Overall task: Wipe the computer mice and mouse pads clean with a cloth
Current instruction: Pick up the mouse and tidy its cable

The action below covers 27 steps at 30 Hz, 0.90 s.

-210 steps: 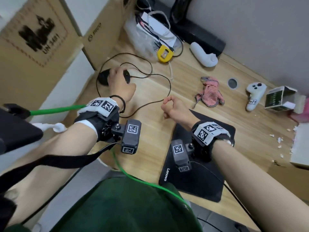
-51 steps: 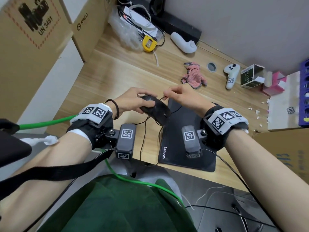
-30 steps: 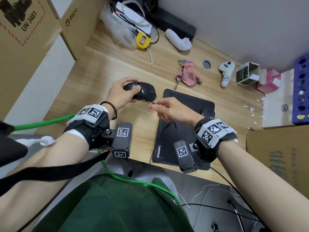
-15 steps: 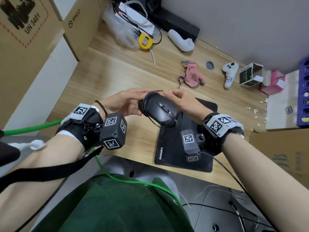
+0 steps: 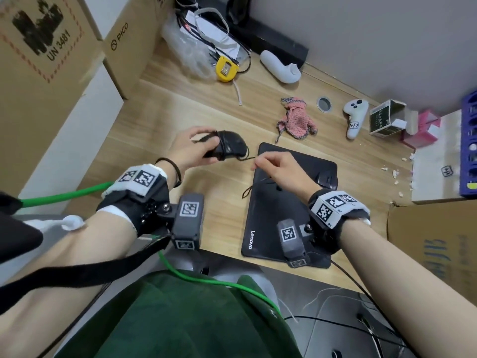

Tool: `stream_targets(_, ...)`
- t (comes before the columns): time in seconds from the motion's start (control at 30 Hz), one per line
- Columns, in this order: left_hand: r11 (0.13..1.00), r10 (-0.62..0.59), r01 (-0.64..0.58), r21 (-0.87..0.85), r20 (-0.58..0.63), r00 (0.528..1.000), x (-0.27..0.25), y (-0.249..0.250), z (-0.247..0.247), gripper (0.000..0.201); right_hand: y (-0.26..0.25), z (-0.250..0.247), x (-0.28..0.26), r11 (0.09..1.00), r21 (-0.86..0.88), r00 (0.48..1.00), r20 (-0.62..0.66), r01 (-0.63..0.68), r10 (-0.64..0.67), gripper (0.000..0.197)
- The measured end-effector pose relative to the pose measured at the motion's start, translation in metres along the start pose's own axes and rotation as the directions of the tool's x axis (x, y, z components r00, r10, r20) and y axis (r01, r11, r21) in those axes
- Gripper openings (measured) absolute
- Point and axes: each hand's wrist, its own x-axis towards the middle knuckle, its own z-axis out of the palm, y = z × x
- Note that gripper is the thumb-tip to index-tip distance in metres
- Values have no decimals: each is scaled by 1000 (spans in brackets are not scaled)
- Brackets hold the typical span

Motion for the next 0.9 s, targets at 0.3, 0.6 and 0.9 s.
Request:
stream_targets(0.3, 898, 56, -195, 395, 337, 940, -16, -3, 24, 28, -27, -5, 13, 988, -90, 988, 101, 126, -116, 16)
stream_targets(0.6, 997, -65, 23, 68, 715, 697, -29, 5, -3, 37, 10, -19, -1, 968, -248, 985, 174, 28, 16, 16)
stream_targets(0.9, 821, 161, 68, -567, 344, 925, -31, 8, 8, 31, 17, 3, -3, 968, -250, 976, 212, -1, 55, 29)
